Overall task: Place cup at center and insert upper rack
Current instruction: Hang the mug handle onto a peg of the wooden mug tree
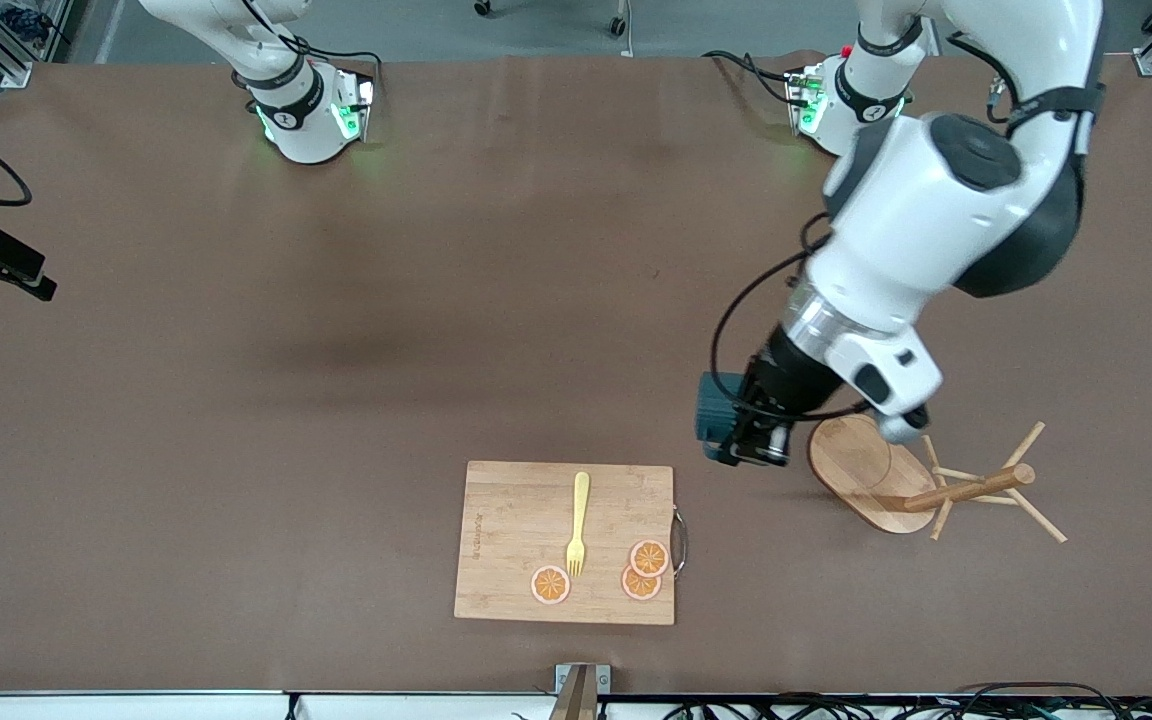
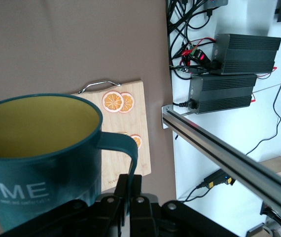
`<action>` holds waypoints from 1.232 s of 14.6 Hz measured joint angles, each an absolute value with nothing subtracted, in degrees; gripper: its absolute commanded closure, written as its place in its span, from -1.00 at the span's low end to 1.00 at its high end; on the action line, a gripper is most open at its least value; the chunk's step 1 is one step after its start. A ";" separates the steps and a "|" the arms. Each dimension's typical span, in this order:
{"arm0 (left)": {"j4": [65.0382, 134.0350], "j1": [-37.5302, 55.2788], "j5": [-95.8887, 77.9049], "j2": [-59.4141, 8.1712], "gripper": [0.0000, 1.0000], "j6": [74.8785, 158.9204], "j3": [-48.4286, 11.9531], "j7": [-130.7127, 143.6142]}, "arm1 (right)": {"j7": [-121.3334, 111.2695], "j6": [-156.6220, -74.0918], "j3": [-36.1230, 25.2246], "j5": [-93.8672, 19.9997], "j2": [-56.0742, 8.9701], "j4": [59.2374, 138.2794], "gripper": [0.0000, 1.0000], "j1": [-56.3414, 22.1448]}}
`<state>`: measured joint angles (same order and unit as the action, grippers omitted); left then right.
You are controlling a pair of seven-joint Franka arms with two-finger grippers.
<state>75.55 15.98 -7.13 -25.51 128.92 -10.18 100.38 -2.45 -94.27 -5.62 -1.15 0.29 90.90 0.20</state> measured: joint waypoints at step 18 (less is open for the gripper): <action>85.44 -5.06 -40.47 -25.53 0.97 124.85 -10.23 60.56 | -2.50 -93.49 -5.47 0.04 0.27 92.66 -1.00 0.05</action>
<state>85.44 -5.06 -40.47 -25.53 124.85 -10.23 60.56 -2.50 -93.49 -5.47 0.04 0.27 92.66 0.05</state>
